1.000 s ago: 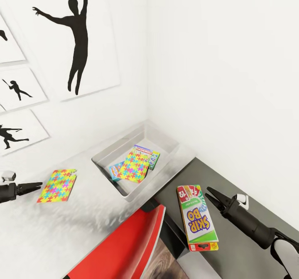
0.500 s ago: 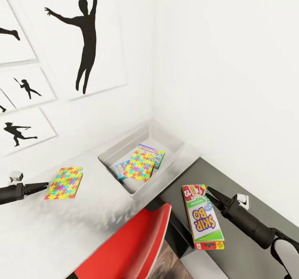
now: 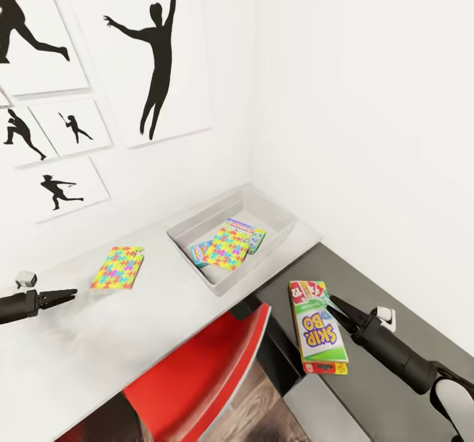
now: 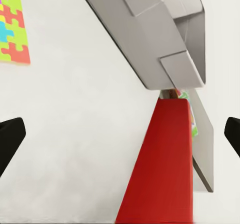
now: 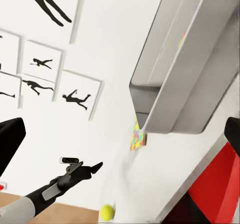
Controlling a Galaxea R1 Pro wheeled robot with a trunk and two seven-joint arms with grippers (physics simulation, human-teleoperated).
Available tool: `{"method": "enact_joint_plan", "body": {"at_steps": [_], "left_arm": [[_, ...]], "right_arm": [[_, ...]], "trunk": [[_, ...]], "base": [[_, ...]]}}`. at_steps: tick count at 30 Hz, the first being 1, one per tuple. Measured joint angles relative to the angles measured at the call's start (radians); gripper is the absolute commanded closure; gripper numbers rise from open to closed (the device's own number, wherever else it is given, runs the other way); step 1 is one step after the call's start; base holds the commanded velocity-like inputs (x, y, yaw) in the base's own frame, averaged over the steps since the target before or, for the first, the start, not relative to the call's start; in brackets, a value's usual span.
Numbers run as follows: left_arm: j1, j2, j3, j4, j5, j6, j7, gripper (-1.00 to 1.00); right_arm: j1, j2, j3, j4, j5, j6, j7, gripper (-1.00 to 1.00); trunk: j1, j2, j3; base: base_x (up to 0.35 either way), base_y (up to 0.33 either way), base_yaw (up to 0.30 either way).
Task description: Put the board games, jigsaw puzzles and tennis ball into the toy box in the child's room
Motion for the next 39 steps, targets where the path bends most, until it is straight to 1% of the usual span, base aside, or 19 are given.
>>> {"method": "enact_joint_plan", "body": {"at_steps": [6,11,23,28,39], "left_arm": [[0.000,0.000,0.000,0.000,0.000,0.000,0.000,-1.00],[0.000,0.000,0.000,0.000,0.000,0.000,0.000,-1.00],[0.000,0.000,0.001,0.000,0.000,0.000,-0.001,-1.00],[0.000,0.000,0.000,0.000,0.000,0.001,0.000,-1.00],[0.000,0.000,-0.001,0.000,-0.002,0.002,0.000,-1.00]], "right_arm": [[0.000,0.000,0.001,0.001,0.000,0.000,0.001,-1.00],[0.000,0.000,0.000,0.000,0.000,0.000,0.001,-1.00],[0.000,0.000,0.007,0.000,0.000,0.000,0.000,-1.00],[0.000,0.000,0.003,0.000,0.000,0.000,0.001,-1.00],[0.000,0.000,0.000,0.000,0.000,0.000,0.002,-1.00]], "trunk": [[0.000,0.000,0.000],[0.000,0.000,0.000],[0.000,0.000,0.009],[0.000,0.000,0.015],[0.000,0.000,0.031]], "base": [[-0.077,-0.167,0.001],[-0.008,-0.044,0.019],[-0.035,-0.004,0.208],[-0.010,0.000,0.200],[-0.001,0.000,0.091]]}}
